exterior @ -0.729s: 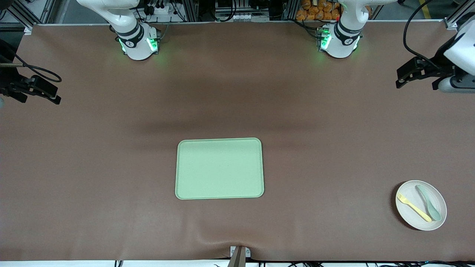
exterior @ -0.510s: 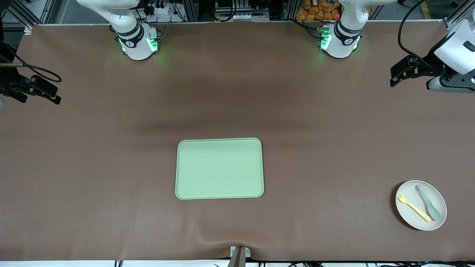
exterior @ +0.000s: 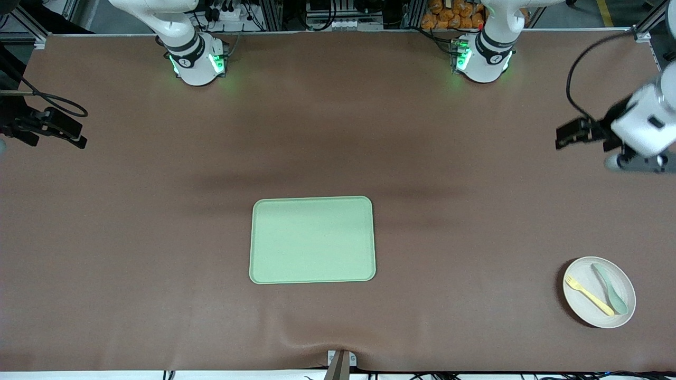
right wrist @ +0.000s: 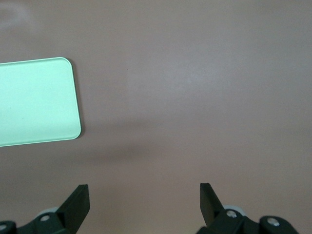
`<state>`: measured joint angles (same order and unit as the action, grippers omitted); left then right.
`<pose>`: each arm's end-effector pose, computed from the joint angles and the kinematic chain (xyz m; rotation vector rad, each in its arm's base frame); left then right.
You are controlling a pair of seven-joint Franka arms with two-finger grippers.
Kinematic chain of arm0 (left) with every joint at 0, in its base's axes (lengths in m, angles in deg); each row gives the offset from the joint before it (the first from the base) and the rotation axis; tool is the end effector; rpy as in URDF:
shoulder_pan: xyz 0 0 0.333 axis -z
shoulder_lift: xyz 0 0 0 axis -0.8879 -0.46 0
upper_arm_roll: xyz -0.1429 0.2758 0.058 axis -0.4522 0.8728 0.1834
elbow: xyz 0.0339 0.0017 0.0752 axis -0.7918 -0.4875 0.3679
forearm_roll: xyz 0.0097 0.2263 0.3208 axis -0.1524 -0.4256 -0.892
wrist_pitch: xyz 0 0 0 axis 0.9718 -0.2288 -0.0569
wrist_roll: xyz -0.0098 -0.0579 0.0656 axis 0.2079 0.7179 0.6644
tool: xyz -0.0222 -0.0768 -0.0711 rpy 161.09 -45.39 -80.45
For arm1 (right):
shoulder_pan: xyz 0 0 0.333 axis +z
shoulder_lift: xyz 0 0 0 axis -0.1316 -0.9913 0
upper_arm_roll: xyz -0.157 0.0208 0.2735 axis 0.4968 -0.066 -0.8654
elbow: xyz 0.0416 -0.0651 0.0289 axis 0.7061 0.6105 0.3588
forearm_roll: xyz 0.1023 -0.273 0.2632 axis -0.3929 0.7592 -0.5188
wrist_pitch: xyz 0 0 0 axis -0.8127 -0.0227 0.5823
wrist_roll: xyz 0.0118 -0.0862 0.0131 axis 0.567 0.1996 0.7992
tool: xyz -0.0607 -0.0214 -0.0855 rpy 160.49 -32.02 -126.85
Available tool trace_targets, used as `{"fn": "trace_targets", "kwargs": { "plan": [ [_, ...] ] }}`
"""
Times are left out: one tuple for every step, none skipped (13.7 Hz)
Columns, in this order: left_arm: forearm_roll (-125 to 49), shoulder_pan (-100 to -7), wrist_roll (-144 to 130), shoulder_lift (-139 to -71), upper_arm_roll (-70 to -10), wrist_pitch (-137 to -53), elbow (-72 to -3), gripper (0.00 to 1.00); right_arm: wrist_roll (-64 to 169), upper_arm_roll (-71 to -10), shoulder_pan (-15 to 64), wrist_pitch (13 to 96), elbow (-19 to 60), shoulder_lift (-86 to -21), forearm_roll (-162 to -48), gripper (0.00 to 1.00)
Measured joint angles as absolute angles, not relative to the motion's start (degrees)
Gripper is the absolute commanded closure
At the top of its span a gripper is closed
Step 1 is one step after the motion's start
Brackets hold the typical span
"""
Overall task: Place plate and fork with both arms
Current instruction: 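Move the left gripper down toward the white plate with utensils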
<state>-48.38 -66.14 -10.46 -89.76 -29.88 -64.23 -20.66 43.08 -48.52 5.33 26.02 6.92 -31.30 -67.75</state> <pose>0.5979 -0.0362 0.5734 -3.1318 0.0388 0.1995 0.5563 0.0051 0.6475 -3.1382 0.1057 -0.0153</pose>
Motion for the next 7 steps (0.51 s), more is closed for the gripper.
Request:
{"fn": "trace_targets", "kwargs": {
  "plan": [
    [-48.43,-67.83,-10.46,-92.39,-29.77,-66.92,-20.73,0.00,43.08,-48.51,5.33,26.01,6.93,-31.31,-67.75,0.00],
    [-48.46,-69.79,-10.46,-95.01,-29.69,-69.87,-20.79,0.00,43.08,-48.50,5.32,26.00,6.94,-31.32,-67.75,0.00],
    [-48.49,-71.97,-10.47,-97.67,-29.60,-72.92,-20.81,0.00,43.08,-48.49,5.32,25.99,6.95,-31.33,-67.75,0.00],
    [-48.52,-74.26,-10.69,-100.17,-29.51,-75.95,-20.81,0.00,43.08,-48.48,5.32,25.98,6.95,-31.34,-67.75,0.00],
    [-48.70,-76.45,-11.25,-102.47,-29.36,-78.99,-20.79,0.00,43.09,-48.48,5.32,25.98,6.96,-31.35,-67.75,0.00],
    [-49.71,-78.62,-11.48,-104.58,-29.24,-82.44,-20.79,0.00,43.09,-48.49,5.33,25.98,6.96,-31.35,-67.74,0.00],
    [-50.74,-80.75,-11.59,-106.58,-29.19,-86.07,-20.76,0.00,43.09,-48.51,5.33,25.98,6.96,-31.35,-67.75,0.00]
  ]
}}
